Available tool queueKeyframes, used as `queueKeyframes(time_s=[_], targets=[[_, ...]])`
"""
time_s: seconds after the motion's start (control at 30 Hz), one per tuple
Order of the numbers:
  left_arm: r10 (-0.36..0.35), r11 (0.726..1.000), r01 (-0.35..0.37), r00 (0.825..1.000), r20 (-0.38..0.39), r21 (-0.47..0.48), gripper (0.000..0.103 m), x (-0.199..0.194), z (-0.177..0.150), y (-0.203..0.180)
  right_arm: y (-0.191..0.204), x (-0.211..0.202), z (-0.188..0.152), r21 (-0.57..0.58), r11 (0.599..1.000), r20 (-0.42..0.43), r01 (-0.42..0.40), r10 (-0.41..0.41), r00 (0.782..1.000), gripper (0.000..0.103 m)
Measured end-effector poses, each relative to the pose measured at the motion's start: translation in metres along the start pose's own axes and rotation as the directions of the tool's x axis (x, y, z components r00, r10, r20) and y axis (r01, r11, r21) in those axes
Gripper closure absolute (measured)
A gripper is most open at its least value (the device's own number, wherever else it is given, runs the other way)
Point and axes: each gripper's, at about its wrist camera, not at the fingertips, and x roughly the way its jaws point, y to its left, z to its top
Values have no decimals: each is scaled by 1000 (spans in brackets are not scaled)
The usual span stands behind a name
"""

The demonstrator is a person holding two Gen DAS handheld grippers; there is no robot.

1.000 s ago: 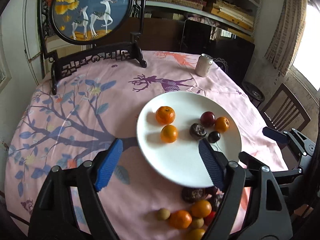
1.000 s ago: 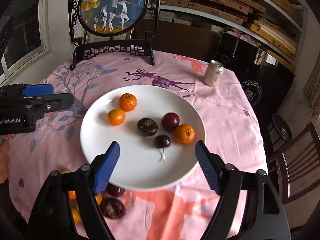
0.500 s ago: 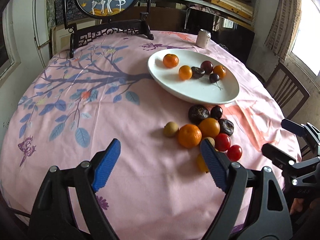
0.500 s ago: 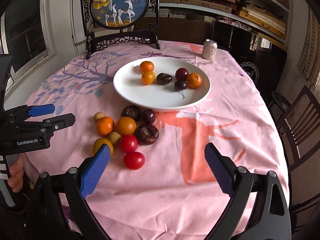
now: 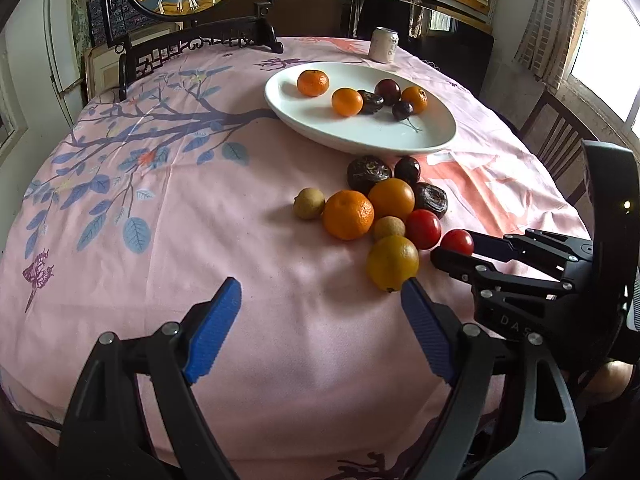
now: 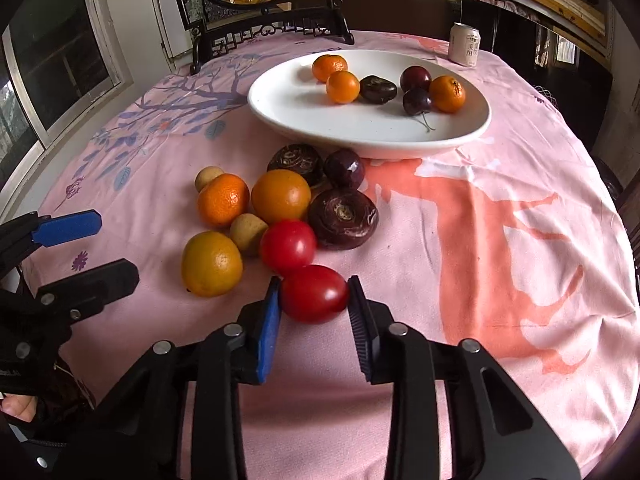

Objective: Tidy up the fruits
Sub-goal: 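Grasp a red tomato with the right tool while the left grasps a yellow orange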

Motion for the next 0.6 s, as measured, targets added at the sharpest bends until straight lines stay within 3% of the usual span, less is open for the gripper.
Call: queueKeyframes(time_s=[0.17,0.37,0.47,0.53,0.6], targets=[[-26,999,27,999,-27,27,19,14,3,-17,-13,-28,-7,22,998,47,55,-56,997,70],[-35,999,38,997,-72,35,21,41,7,-34,-30,-41,-18,66,997,56,48,-52,997,70],[-50,998,52,994,-99,24,41,52,10,-37,-35,-43,-20,85,995,57,43,-48,997,70],[-38,999,41,995,-91,25,68,52,12,-38,-37,-44,-20,92,995,60,39,-45,997,70],[-74,997,74,993,-90,-2,67,49,14,-36,-38,-45,-21,94,995,62,34,-40,997,70]])
